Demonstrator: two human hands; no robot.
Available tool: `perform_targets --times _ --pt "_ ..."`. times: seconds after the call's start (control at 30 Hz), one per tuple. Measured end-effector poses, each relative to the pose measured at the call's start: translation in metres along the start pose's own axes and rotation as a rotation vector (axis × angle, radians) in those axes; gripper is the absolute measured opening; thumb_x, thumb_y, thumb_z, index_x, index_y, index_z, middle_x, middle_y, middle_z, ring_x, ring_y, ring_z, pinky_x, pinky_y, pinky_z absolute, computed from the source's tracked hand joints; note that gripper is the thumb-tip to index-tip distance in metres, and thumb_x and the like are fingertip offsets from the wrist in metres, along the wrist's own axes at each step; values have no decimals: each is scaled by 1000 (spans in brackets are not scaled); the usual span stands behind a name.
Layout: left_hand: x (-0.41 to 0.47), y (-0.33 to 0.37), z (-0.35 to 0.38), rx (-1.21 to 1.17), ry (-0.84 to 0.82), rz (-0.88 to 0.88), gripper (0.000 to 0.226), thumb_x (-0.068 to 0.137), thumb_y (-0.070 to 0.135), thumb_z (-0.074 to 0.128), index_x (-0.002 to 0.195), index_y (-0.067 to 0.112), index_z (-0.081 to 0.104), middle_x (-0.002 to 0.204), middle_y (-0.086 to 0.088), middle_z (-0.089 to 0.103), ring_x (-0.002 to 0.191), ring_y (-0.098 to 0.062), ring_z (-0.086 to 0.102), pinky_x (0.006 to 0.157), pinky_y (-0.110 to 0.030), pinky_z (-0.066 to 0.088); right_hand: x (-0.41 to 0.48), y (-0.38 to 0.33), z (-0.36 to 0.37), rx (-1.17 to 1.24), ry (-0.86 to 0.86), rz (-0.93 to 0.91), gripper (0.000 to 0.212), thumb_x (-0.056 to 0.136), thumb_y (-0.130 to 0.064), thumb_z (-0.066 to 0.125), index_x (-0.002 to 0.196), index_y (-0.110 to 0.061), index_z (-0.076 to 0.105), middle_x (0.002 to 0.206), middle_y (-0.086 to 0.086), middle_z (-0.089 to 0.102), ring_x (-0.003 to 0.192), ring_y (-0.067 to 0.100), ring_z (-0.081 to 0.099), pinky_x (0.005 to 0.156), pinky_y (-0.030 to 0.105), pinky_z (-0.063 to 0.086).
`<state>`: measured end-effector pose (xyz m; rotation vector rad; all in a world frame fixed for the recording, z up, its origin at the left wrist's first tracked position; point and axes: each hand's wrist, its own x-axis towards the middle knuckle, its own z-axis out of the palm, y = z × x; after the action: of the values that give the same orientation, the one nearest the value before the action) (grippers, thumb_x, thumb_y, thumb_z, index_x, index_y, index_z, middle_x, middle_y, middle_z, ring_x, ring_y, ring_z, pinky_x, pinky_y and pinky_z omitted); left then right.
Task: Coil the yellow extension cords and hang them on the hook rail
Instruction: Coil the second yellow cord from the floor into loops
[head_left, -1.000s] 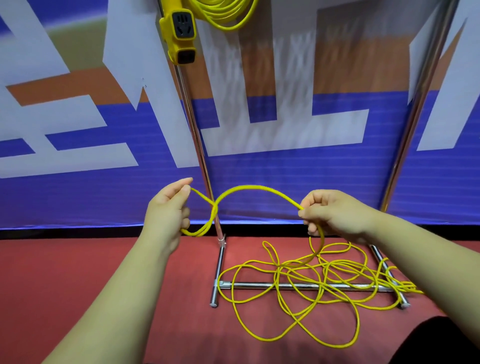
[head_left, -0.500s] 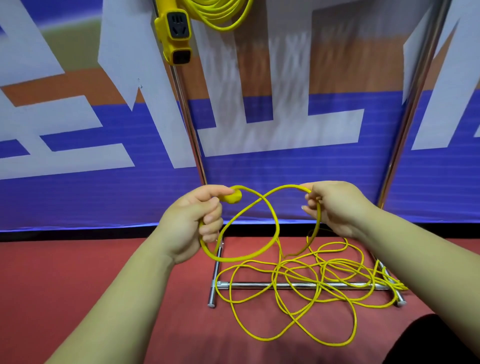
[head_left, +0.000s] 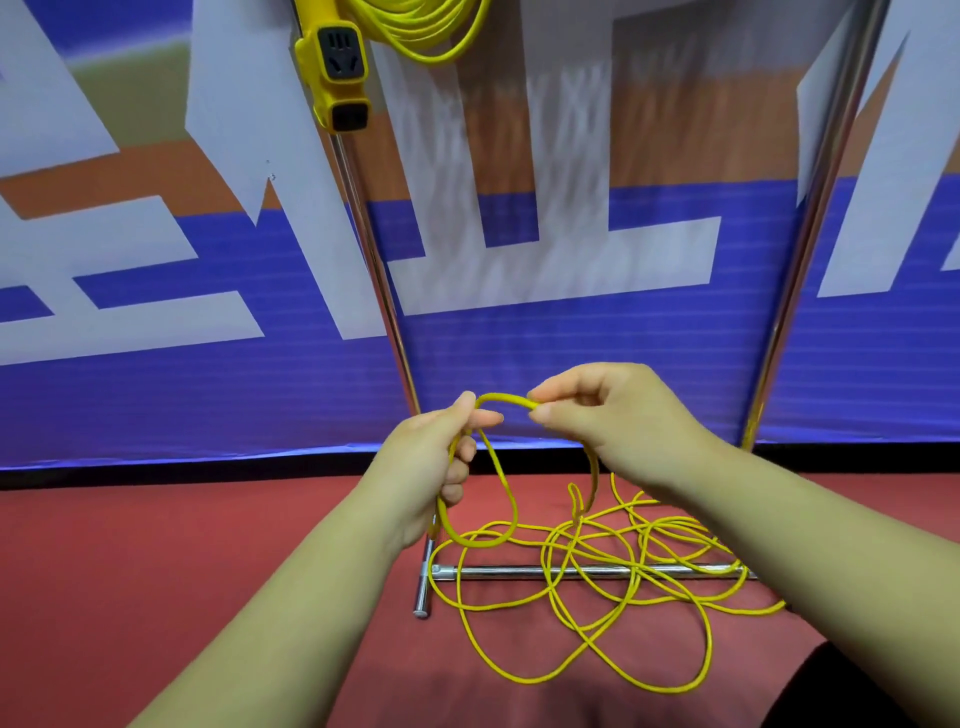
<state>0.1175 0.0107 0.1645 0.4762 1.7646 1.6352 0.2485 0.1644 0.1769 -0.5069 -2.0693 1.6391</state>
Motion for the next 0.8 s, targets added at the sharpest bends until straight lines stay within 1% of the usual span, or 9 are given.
perform_targets --times 0.1,0.17,0.27,0.33,0.43,0.57,0.63,0.73,0.8 --pt "1 2 5 -92 28 -34 35 97 44 61 89 13 74 64 3 44 48 -8 27 45 -22 21 -5 -1 13 -15 -81 -50 10 81 -12 80 82 -18 73 64 -7 67 59 7 56 58 20 44" --pt "1 3 5 -131 12 -26 27 95 37 65 90 13 75 67 3 43 49 -8 27 43 -20 22 -7 0 18 -5 -106 -83 14 79 -9 81 79 -17 69 62 -6 65 58 7 55 57 19 44" --pt "0 8 4 -233 6 35 16 97 21 61 91 7 66 70 1 42 50 -8 29 41 -19 24 -8 4 21 18 -173 -113 22 82 -9 79 81 -16 59 70 12 67 61 14 54 56 21 42" --pt "-1 15 3 -297 22 133 15 100 13 54 86 8 57 70 -1 42 51 -10 34 43 -21 27 -8 11 22 30 -278 -85 24 87 -13 74 85 -17 50 82 16 69 71 20 57 65 31 45" --pt "-1 26 -8 -355 71 266 22 103 13 45 82 12 51 72 -2 47 56 -12 39 46 -24 32 -4 26 19 -70 -432 9 19 93 -23 64 87 -22 46 89 17 70 76 32 53 70 47 39" --pt "0 36 -32 -432 125 291 28 106 17 39 79 15 47 71 -2 47 60 -15 42 50 -25 36 2 36 12 -75 -482 68 12 99 -5 53 93 -13 47 87 7 72 81 22 65 75 35 47" --pt "3 34 -41 -414 169 275 26 106 16 41 82 13 52 70 -2 46 61 -16 42 51 -26 36 3 38 11 -56 -442 91 10 99 -3 54 94 -11 50 85 6 71 78 19 68 72 34 48" --pt "13 24 -48 -287 287 203 17 106 13 44 106 8 60 69 -3 47 58 -15 43 51 -28 37 5 38 12 -13 -353 85 9 95 -1 59 94 -8 54 81 7 72 69 18 65 66 30 50" --pt "19 17 -51 -250 329 121 11 106 9 42 112 11 51 69 -4 48 57 -15 45 51 -30 40 5 33 15 2 -313 58 10 94 -1 61 92 -8 55 80 8 73 65 17 64 65 28 51"
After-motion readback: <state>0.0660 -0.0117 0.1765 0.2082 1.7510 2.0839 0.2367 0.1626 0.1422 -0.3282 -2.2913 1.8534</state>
